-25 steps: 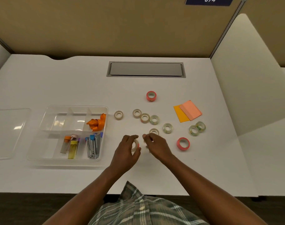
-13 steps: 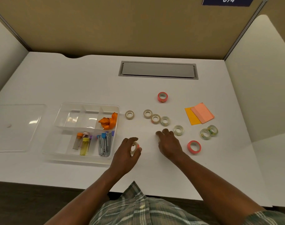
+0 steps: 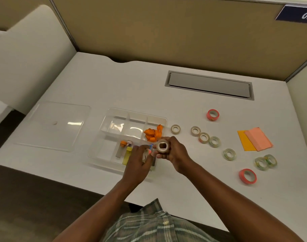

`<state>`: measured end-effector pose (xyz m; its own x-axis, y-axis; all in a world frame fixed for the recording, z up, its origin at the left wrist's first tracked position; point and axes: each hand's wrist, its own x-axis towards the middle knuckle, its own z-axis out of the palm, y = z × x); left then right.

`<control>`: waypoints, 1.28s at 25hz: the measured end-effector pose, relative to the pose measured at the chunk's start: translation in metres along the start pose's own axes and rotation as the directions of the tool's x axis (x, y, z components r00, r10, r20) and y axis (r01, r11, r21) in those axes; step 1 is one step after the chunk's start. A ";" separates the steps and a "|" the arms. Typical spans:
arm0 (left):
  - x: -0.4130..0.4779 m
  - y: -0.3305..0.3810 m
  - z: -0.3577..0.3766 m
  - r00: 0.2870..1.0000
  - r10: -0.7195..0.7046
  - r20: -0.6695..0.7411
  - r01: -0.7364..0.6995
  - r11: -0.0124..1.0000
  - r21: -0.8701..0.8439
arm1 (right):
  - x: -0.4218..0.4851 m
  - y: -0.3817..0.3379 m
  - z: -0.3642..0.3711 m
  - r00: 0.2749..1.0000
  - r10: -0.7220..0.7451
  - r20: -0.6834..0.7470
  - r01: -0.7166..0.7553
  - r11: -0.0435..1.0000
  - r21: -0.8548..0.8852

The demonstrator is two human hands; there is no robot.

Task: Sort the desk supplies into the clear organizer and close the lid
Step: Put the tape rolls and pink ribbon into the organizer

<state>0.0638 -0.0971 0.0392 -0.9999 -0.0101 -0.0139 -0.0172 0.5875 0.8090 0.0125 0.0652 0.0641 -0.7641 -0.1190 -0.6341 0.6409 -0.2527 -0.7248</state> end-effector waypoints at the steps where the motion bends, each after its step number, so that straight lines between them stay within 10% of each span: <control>1: 0.003 -0.009 -0.013 0.999 0.002 -0.032 -0.001 1.000 0.017 | 0.004 0.000 0.014 0.999 0.011 0.036 -0.012 1.000 0.013; 7: 0.019 -0.073 -0.091 0.990 -0.033 -0.140 0.068 0.965 0.253 | 0.032 0.002 0.112 0.984 -0.087 0.157 0.146 0.897 -0.417; 13: 0.036 -0.122 -0.126 0.995 -0.068 -0.073 0.092 0.901 0.424 | 0.052 0.019 0.190 0.882 -0.306 0.358 0.440 0.266 -0.858; 19: 0.047 -0.134 -0.123 0.997 -0.036 0.064 -0.014 0.760 0.649 | 0.068 0.028 0.214 0.884 -0.214 0.416 0.418 -0.034 -0.908; 32: 0.062 -0.087 -0.105 0.997 -0.013 0.073 -0.040 0.735 0.677 | 0.054 0.007 0.156 0.835 -0.400 0.377 0.410 -0.001 -0.912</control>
<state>0.0029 -0.2340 0.0295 -0.9969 0.0416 -0.0672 0.0275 0.9799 0.1977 -0.0360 -0.0927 0.0668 -0.9227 -0.3599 -0.1382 -0.2469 0.8270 -0.5050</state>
